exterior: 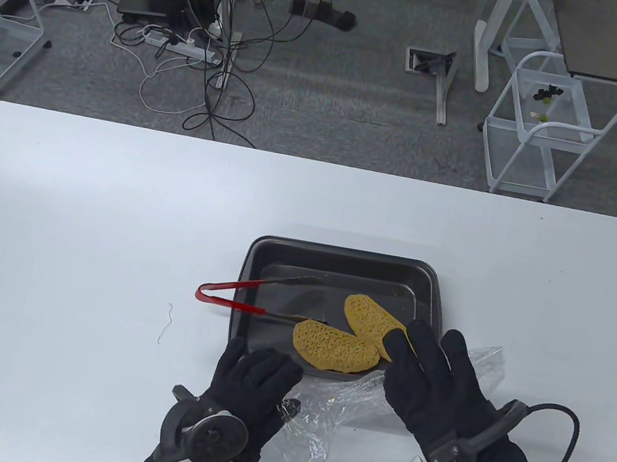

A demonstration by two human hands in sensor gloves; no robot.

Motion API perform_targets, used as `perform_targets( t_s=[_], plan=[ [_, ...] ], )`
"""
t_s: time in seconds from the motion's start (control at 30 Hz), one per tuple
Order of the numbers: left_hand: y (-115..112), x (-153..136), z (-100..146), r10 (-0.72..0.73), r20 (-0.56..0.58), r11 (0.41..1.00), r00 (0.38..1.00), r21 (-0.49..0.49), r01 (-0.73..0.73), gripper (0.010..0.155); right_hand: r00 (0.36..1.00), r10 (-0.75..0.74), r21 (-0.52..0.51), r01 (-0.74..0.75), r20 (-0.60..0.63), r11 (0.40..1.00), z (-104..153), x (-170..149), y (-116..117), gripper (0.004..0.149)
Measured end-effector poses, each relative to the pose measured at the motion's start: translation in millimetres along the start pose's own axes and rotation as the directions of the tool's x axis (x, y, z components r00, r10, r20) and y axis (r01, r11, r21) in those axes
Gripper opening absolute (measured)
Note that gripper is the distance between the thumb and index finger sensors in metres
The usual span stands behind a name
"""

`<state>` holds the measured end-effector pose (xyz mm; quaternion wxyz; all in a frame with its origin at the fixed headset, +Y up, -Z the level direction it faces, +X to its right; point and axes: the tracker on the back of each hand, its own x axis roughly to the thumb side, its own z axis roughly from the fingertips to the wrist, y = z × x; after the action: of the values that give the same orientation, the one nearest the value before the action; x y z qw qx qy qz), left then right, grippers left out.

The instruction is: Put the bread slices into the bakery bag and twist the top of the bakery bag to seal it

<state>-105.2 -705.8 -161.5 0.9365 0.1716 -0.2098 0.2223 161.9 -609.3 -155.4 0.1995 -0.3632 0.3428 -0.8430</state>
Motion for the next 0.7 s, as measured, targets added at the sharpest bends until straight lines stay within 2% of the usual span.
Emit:
perform_targets(
  t_s=[0.1,0.17,0.23,0.3,0.4,0.5,0.6,0.63,0.7],
  plan=[
    [5,-4,0,0.007,-0.068,0.999,0.998,0.039,-0.004,0.047,1.000,0.008,0.012,-0.008,-0.022,1.000,-1,-1,4,0.041],
    [9,-10,0,0.115,-0.115,0.992,0.987,0.074,-0.107,0.048,0.997,0.019,0.007,-0.019,-0.070,1.000,-4,-2,10,0.042],
    [13,-12,2,0.154,-0.166,0.985,0.974,0.105,-0.138,0.048,0.990,0.001,-0.021,-0.004,-0.140,1.000,-6,-1,15,0.044],
    [17,-15,3,0.130,-0.199,0.985,0.971,0.138,-0.104,0.049,0.973,-0.024,-0.003,0.024,-0.231,1.000,-7,-1,19,0.058],
    [25,-25,7,0.180,-0.274,0.972,0.945,0.196,-0.128,0.049,0.900,-0.085,-0.014,0.087,-0.428,0.996,-5,0,21,0.080],
    [31,-32,9,0.195,-0.314,0.961,0.929,0.252,-0.117,0.050,0.815,-0.250,-0.084,0.243,-0.522,0.966,-2,3,20,0.090],
    [37,-32,11,0.133,-0.342,0.959,0.930,0.282,-0.034,0.050,0.690,-0.444,-0.163,0.435,-0.571,0.886,1,13,17,0.096],
    [39,-30,12,0.085,-0.346,0.957,0.935,0.288,0.020,0.050,0.644,-0.520,-0.203,0.502,-0.560,0.841,0,20,16,0.098],
    [40,-25,11,0.006,-0.366,0.951,0.931,0.289,0.108,0.050,0.594,-0.593,-0.229,0.574,-0.543,0.786,-2,29,15,0.102]
  ],
)
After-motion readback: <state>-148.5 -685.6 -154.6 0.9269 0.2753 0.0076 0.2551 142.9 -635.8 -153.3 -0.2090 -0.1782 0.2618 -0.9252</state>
